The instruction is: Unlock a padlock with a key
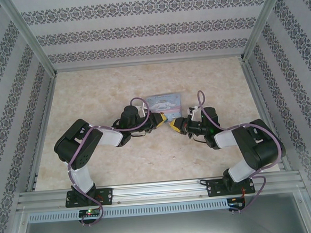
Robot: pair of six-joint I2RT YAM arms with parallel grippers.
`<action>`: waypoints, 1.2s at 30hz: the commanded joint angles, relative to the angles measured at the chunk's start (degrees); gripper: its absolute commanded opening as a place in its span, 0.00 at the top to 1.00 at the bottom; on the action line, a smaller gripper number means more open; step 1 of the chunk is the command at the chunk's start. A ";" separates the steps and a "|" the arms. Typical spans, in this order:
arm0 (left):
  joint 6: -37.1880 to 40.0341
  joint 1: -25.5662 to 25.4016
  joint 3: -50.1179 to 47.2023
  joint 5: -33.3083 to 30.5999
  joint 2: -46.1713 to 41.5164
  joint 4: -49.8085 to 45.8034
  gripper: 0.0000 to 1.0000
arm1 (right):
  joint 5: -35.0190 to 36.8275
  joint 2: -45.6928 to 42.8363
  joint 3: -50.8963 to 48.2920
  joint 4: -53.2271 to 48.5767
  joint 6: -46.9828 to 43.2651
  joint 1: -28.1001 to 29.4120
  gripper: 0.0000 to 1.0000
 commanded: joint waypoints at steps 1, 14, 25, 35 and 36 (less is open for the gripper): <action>0.11 0.58 0.02 -0.15 -0.52 4.18 1.00 | 0.23 0.38 -0.43 1.21 -1.06 0.58 1.00; 0.15 0.57 0.23 -0.28 -0.18 3.78 1.00 | 0.23 -0.98 -1.40 0.49 -0.63 0.46 1.00; 0.20 0.52 0.18 -0.37 0.10 3.83 1.00 | 0.09 -1.85 -1.14 0.23 -0.01 0.47 1.00; 0.20 0.58 0.04 -0.37 0.28 3.91 1.00 | 0.14 -2.04 1.26 0.06 0.52 0.69 1.00; 0.18 0.56 0.04 -0.37 0.27 3.92 1.00 | 0.17 -1.97 1.47 -0.03 0.59 0.74 1.00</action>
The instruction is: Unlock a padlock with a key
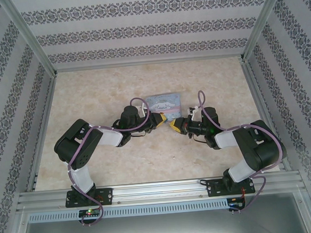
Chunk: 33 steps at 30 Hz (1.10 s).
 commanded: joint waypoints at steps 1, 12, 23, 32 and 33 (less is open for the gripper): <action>0.18 0.50 0.14 0.00 0.26 3.94 1.00 | 0.22 -1.03 1.52 0.87 0.52 0.80 1.00; 0.02 0.40 0.02 -0.09 0.17 4.05 1.00 | 0.66 -0.60 2.65 1.03 1.00 1.89 1.00; 0.02 0.39 -0.25 -0.15 0.26 4.42 1.00 | 1.02 -1.50 2.93 0.87 1.25 2.48 1.00; -1.43 0.14 -0.14 0.96 0.01 6.26 1.00 | 1.65 1.90 4.10 2.73 1.31 1.51 1.00; -1.76 0.06 -0.08 1.13 -0.01 6.73 1.00 | 1.63 2.33 4.46 2.88 1.46 1.42 1.00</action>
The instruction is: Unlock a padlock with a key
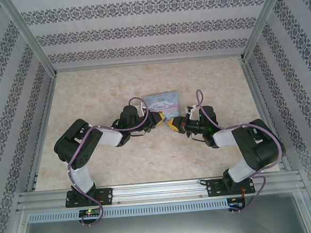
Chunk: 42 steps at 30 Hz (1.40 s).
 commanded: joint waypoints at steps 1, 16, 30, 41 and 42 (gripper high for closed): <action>-1.38 -0.45 -0.10 2.57 -0.14 7.07 1.00 | 0.43 1.70 2.76 3.61 0.22 -0.30 1.00; -4.02 -1.18 -0.35 4.34 -0.62 10.47 1.00 | -2.23 3.72 5.18 4.18 1.57 -2.83 1.00; -4.19 -1.29 -0.75 4.74 -0.84 10.72 1.00 | -4.23 5.49 6.94 5.06 3.64 -3.79 1.00; -11.64 -2.25 -0.89 1.83 0.40 17.94 1.00 | -2.60 6.16 6.96 6.63 4.91 -2.54 1.00; -12.49 -2.38 -0.84 1.50 0.58 18.78 1.00 | -2.55 6.22 7.03 6.81 5.02 -2.54 1.00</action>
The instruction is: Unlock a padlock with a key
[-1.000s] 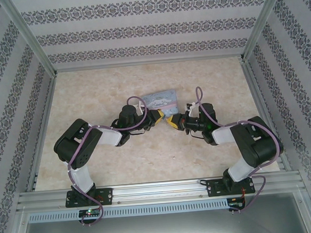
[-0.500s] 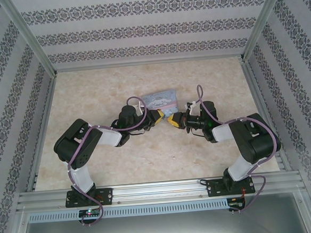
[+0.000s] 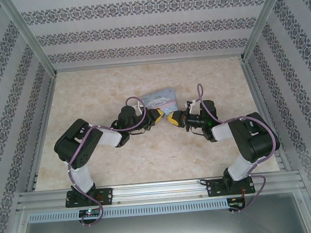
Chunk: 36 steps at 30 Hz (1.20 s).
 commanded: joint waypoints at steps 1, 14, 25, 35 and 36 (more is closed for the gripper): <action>-4.56 -2.77 0.23 4.21 0.27 12.59 1.00 | 2.95 1.10 2.34 3.38 1.06 0.79 1.00; -2.49 -5.10 2.50 4.48 0.02 7.76 1.00 | 3.58 2.87 5.00 5.18 3.18 0.94 1.00; 0.63 -5.15 0.62 -2.59 2.26 3.04 1.00 | 3.39 5.19 5.56 5.02 2.45 0.37 0.87; 3.37 -4.02 -0.67 -8.95 4.87 0.13 1.00 | 2.39 2.69 -0.99 3.36 -1.13 -1.76 0.45; 3.65 -3.98 -0.60 -8.86 5.09 -0.11 1.00 | 2.27 2.02 -1.77 2.67 -1.92 -2.01 0.42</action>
